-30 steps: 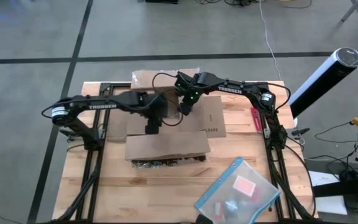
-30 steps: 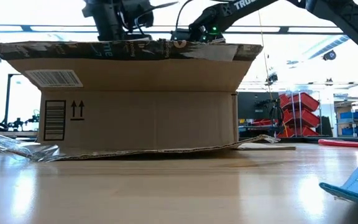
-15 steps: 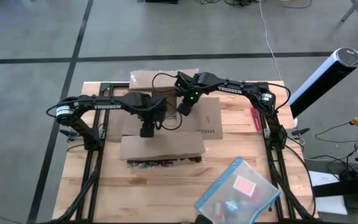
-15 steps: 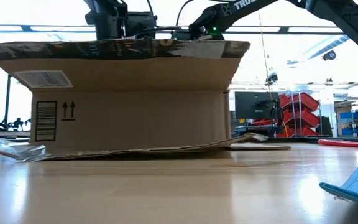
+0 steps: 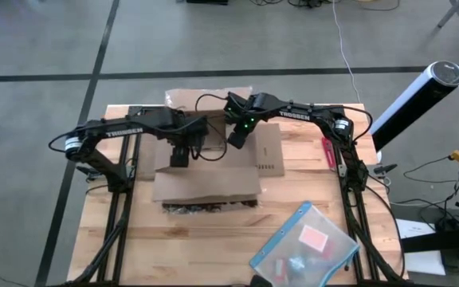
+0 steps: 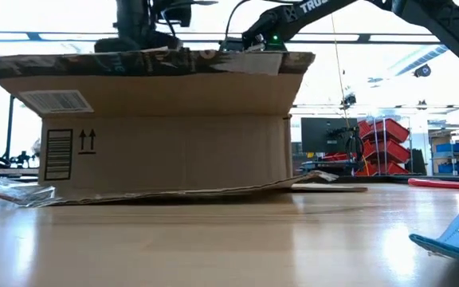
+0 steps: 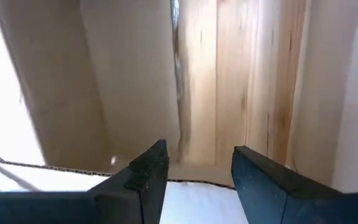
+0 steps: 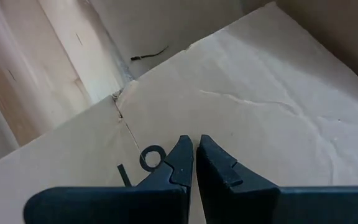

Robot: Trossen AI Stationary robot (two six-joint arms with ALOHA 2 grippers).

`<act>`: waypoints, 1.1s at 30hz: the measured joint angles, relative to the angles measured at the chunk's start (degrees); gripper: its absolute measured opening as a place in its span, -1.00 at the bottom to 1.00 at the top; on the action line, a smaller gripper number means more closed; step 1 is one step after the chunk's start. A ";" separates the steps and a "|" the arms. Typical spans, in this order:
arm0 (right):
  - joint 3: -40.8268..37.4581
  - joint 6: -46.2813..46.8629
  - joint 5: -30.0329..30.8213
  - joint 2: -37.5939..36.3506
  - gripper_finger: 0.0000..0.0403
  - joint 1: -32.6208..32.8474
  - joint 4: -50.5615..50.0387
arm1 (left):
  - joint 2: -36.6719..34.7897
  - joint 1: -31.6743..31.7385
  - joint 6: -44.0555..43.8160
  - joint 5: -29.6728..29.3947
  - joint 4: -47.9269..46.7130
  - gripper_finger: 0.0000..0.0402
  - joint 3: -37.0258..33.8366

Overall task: Unpack boxes
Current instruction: Break down the box using the red cutter

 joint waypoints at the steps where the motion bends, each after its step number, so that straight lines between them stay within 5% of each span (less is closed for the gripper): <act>1: -0.28 0.00 0.02 0.00 -0.99 0.00 0.11 | -0.38 0.01 -0.30 -0.35 -1.21 -0.22 0.13; 23: -2.30 0.02 -0.13 0.00 -0.99 0.00 0.64 | -18.30 2.16 -16.45 -9.29 -11.27 -0.22 -2.60; 33: -2.30 -0.59 -1.53 0.00 -0.99 0.00 0.82 | -23.12 3.19 -23.54 -9.23 -13.01 -0.22 -10.80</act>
